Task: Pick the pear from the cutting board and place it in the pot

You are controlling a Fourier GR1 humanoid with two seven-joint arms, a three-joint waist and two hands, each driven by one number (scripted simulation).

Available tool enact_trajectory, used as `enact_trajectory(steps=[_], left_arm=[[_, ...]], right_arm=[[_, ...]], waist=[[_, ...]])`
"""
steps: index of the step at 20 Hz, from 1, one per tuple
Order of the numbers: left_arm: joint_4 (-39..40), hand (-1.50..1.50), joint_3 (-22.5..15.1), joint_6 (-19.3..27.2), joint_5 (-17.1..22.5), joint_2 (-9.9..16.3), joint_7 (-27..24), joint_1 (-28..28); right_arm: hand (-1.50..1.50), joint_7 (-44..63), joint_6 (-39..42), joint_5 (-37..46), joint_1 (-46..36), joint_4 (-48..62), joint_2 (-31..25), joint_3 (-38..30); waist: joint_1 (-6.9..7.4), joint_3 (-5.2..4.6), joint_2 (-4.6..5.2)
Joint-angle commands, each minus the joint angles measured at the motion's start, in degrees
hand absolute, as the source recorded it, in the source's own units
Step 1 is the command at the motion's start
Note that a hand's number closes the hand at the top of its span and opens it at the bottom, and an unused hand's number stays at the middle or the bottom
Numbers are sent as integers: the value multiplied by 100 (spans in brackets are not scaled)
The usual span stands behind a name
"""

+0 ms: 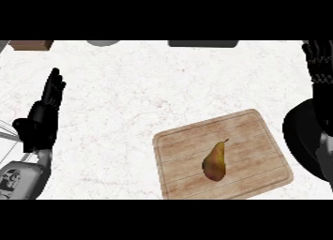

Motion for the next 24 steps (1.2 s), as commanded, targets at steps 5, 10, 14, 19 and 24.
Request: enact_trajectory(steps=[5, 10, 14, 19, 24], left_arm=[[-458, 0, 224, -228, 434, -171, -61, -481], [-241, 0, 407, -576, 948, -353, -1, -580], [-214, 0, 450, -663, 936, -378, 7, -425], [30, 0, 900, -1017, 1253, -64, 468, -914], [88, 0, 725, -919, 948, -352, -113, -499]], right_arm=[[150, 723, 2264, -2218, 18, 1296, 66, -101], [-150, 418, 3037, -1047, 242, 2688, -1235, 25], [-150, -1141, 4097, -645, -43, 3297, -1326, 193], [-150, -1087, 4517, -151, -376, 3097, -1775, 340], [-150, -919, 4843, 628, -677, 2965, -1948, 920]], waist=[[324, 183, 183], [148, 151, 167], [120, 148, 110], [36, 140, 82], [58, 137, 85]])
